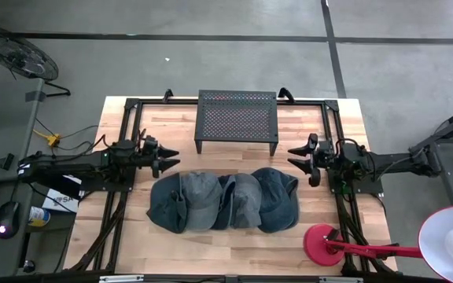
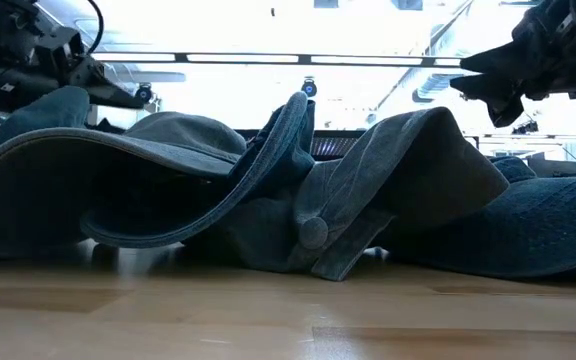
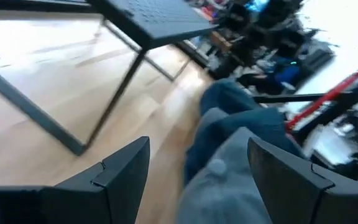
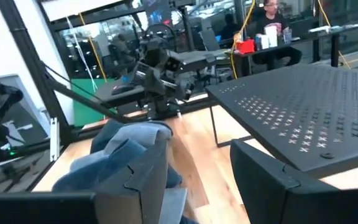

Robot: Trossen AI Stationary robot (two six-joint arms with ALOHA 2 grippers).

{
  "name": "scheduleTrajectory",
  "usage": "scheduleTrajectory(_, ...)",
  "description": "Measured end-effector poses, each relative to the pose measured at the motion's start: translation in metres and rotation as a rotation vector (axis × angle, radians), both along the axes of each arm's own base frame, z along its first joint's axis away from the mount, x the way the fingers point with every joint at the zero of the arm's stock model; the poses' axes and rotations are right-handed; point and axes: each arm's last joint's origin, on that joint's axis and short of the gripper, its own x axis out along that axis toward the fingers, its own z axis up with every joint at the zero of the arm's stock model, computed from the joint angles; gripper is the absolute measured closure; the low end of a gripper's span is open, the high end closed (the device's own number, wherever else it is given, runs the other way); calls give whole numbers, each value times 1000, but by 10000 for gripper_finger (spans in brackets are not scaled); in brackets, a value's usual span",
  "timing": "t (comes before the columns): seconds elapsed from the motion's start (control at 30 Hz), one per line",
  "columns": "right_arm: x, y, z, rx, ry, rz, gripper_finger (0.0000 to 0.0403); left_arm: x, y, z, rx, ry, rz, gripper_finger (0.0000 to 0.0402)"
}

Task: Pick & Place hat
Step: Put the left blue cap on the shelf

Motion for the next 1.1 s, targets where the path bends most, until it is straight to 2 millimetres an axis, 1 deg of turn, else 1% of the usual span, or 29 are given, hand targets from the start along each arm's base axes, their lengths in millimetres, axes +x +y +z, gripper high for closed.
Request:
scheduleTrajectory(0.07,0,1,-1,1,2,20,236,0,0,9,20,-38,12,136)
scheduleTrajectory(0.13,0,1,-7,16,16,35,236,0,1,19,39,-70,21,136)
scheduleTrajectory(0.23,1,1,-13,40,28,35,236,0,0,26,55,-82,0,136)
scheduleTrajectory(0.33,1,0,-14,79,29,18,236,0,-1,34,55,-95,-33,136)
scheduleTrajectory(0.47,1,0,-14,84,29,15,236,-1,-3,46,58,-123,-87,136)
scheduleTrajectory(0.6,1,0,-14,82,30,15,236,-4,-3,58,53,-89,-85,136)
scheduleTrajectory(0.67,1,0,-14,85,30,15,236,-6,-3,65,47,-50,-83,136)
scheduleTrajectory(0.73,1,0,-14,85,30,15,236,-11,-4,70,41,31,-82,136)
scheduleTrajectory(0.93,1,0,-14,85,30,15,236,-25,-6,74,50,389,-106,136)
scheduleTrajectory(1.0,1,0,-14,85,30,15,236,-25,-6,75,58,444,-119,136)
scheduleTrajectory(1.1,1,0,-14,85,30,15,236,-16,-6,73,73,476,-173,136)
